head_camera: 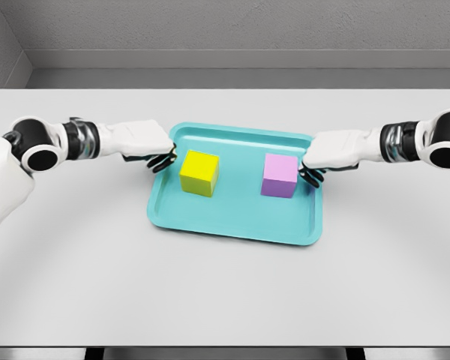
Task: Push two cubes
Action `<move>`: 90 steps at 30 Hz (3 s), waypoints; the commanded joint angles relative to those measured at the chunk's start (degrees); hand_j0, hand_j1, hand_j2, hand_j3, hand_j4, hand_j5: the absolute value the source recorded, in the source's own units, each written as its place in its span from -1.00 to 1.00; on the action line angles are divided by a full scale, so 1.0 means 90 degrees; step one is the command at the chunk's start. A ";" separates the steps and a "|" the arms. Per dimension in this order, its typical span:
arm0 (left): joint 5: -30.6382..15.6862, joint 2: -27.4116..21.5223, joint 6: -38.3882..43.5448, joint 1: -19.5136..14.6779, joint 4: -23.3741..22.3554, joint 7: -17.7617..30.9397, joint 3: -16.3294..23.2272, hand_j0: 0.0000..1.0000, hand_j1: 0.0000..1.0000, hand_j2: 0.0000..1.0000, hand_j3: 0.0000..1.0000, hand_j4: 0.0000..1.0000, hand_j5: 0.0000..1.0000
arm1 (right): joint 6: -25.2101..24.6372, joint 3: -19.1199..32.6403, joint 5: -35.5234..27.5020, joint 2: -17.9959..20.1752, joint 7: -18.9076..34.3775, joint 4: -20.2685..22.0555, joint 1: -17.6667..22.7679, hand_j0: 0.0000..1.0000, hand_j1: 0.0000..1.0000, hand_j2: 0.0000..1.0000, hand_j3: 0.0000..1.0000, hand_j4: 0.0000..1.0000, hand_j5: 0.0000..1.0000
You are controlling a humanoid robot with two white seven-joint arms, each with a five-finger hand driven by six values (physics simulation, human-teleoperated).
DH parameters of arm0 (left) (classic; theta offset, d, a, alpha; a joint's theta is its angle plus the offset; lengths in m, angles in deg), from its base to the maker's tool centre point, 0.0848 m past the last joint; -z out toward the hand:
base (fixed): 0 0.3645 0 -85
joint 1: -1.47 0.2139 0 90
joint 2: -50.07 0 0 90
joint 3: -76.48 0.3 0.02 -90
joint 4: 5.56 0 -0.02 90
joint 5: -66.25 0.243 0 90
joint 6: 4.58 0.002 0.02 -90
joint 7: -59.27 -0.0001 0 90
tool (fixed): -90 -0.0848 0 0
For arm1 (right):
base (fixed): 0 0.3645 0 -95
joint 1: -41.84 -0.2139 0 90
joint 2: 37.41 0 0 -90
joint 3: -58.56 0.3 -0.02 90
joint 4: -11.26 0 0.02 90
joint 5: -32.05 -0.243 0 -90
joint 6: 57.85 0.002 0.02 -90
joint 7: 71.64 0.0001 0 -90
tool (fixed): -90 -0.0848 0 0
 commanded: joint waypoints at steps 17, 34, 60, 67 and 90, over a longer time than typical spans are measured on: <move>0.0148 0.0362 0.0015 0.0000 -0.0228 -0.0002 0.0155 -0.98 -0.98 -0.98 -0.98 -0.98 -0.98 | -0.0014 -0.0548 0.0052 -0.0261 -0.0001 -0.0722 -0.0098 -0.56 -0.56 -0.56 -0.56 -0.56 -0.56; 0.0148 0.0587 0.0015 -0.0010 -0.0219 -0.0002 0.0311 -0.98 -0.98 -0.98 -0.98 -0.98 -0.98 | -0.0014 -0.0812 0.0062 -0.0505 -0.0001 -0.0468 -0.0381 -0.56 -0.56 -0.56 -0.56 -0.56 -0.56; 0.0128 0.0509 0.0015 -0.0303 -0.0570 -0.0002 -0.0216 -0.97 -0.97 -0.97 -0.97 -0.97 -0.97 | -0.0014 -0.0753 0.0208 -0.0915 -0.0001 -0.1327 -0.0566 -0.46 -0.46 -0.46 -0.46 -0.46 -0.46; 0.0128 0.0499 0.0015 -0.0303 -0.0570 -0.0002 -0.0216 -0.97 -0.97 -0.97 -0.97 -0.97 -0.97 | -0.0014 -0.0753 0.0189 -0.1091 -0.0001 -0.1298 -0.0615 -0.46 -0.46 -0.46 -0.46 -0.46 -0.46; 0.0128 0.0519 0.0015 -0.0303 -0.0561 -0.0002 -0.0177 -0.97 -0.97 -0.97 -0.97 -0.97 -0.97 | -0.0014 -0.0440 0.0150 -0.1452 -0.0001 -0.1991 -0.1035 -0.46 -0.46 -0.46 -0.46 -0.46 -0.46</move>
